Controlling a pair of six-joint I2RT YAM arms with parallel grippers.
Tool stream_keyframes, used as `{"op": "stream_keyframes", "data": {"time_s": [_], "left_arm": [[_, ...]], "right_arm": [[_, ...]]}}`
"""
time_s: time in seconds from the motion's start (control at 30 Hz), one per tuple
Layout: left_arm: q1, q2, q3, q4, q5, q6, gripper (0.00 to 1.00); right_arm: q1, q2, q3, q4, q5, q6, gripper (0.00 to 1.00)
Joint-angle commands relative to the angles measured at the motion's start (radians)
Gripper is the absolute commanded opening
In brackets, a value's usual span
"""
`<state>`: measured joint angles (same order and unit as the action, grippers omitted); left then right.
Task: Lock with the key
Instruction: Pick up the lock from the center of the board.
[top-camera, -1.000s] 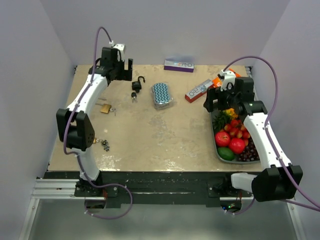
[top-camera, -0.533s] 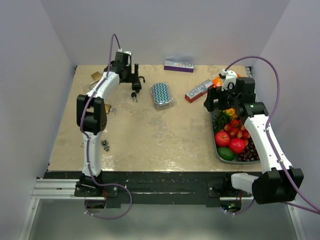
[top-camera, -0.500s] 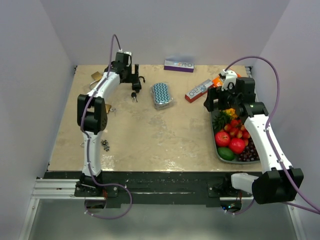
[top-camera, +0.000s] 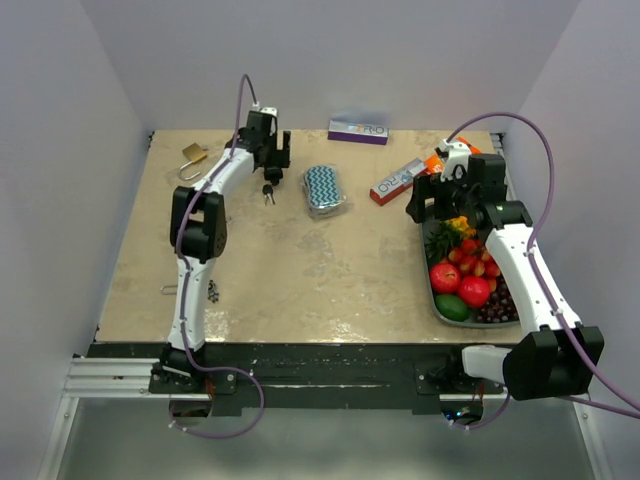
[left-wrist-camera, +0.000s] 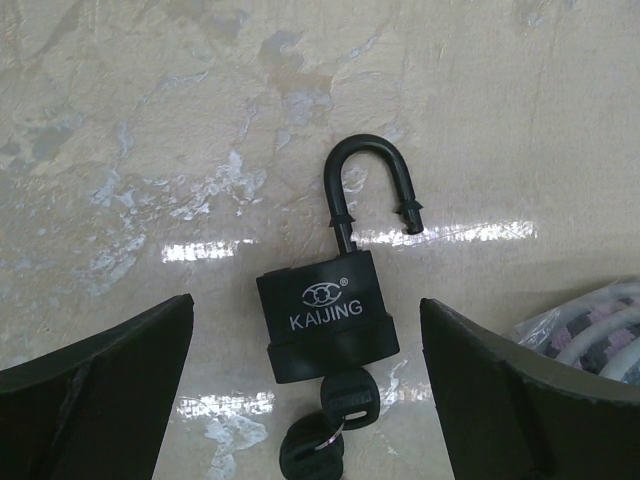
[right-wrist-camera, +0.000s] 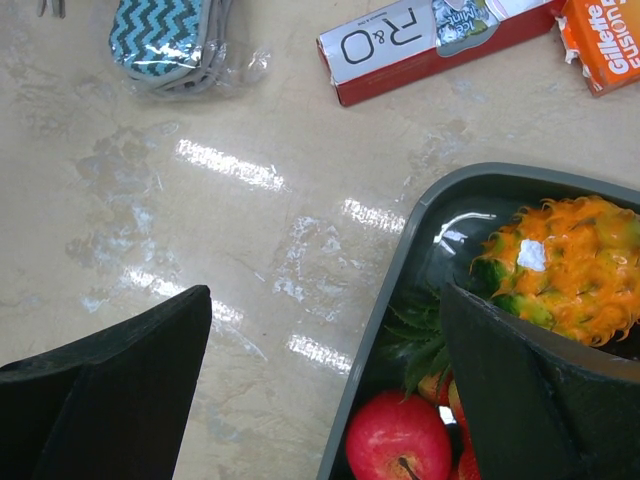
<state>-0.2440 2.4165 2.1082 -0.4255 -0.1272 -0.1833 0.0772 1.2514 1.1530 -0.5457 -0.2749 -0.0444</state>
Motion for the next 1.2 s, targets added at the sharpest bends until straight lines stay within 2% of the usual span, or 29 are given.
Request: {"op": "stream_keyframes", "data": {"time_s": [0.0,0.37,0.57,0.7,0.73,0.83,1.03,1.17], "left_arm": [[-0.018,0.030,0.061,0.068,-0.051,-0.013,0.99],[-0.035,0.115,0.121,0.018,-0.129,-0.073,0.94],[-0.035,0.131,0.134,0.002,-0.138,-0.097,0.84],[-0.035,0.125,0.130,-0.015,-0.115,-0.111,0.70],[-0.035,0.121,0.130,-0.018,-0.114,-0.116,0.56],[-0.034,0.057,0.104,-0.016,-0.124,-0.127,0.33],[-0.034,-0.166,-0.055,-0.032,-0.097,-0.218,0.00],[-0.029,-0.377,-0.233,0.027,-0.034,-0.352,0.00]], "right_arm": [[-0.001,-0.004,0.013,0.024,0.003,0.017,0.99],[-0.002,-0.001,0.019,0.023,-0.001,0.020,0.99],[-0.001,0.008,0.031,0.023,-0.009,0.024,0.99],[-0.002,0.022,0.042,0.023,-0.024,0.029,0.99],[-0.002,0.029,0.042,0.021,-0.032,0.032,0.99],[-0.001,0.060,0.062,0.001,-0.076,0.005,0.99],[-0.002,0.105,0.152,-0.034,-0.101,0.000,0.99],[-0.001,0.069,0.102,0.140,-0.196,0.141,0.99]]}}
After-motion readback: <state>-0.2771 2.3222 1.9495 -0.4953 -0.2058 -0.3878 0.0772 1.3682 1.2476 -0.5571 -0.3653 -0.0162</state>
